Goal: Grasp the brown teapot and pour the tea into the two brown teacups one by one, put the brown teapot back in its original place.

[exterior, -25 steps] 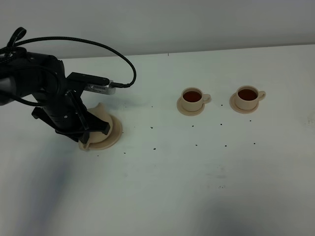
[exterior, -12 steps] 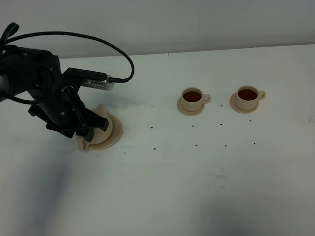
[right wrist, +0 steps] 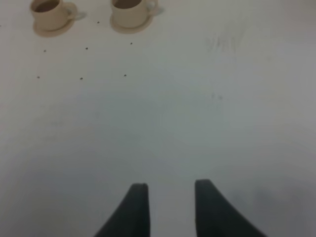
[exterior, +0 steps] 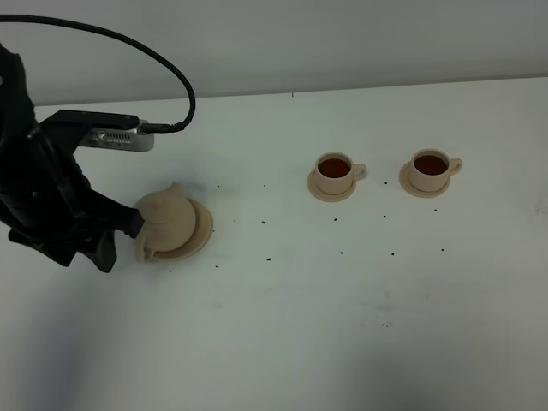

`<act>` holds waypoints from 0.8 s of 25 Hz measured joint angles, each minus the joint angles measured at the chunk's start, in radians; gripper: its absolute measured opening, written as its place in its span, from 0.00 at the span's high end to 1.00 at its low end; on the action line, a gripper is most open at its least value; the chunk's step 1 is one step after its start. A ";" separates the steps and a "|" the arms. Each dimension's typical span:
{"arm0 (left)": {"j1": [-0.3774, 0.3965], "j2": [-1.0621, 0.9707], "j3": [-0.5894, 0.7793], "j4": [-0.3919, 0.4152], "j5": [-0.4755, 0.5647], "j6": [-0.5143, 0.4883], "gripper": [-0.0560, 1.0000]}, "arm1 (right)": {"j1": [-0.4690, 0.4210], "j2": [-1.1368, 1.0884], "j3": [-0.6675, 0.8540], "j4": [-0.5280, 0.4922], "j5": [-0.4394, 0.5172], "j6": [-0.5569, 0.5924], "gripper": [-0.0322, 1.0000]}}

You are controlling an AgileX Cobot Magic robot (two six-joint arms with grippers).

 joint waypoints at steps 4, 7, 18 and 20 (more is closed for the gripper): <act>0.000 -0.173 0.186 -0.049 0.001 -0.011 0.54 | 0.000 0.000 0.000 0.000 0.000 0.000 0.74; 0.000 -0.330 0.351 -0.051 0.001 -0.011 0.57 | 0.000 0.000 0.000 0.000 0.000 0.000 0.74; 0.000 -0.881 0.684 -0.051 -0.131 0.000 0.62 | 0.000 0.000 0.000 0.000 0.000 0.000 0.74; 0.000 -0.920 0.702 -0.051 -0.148 0.000 0.62 | 0.000 0.000 0.000 0.000 0.000 0.000 0.74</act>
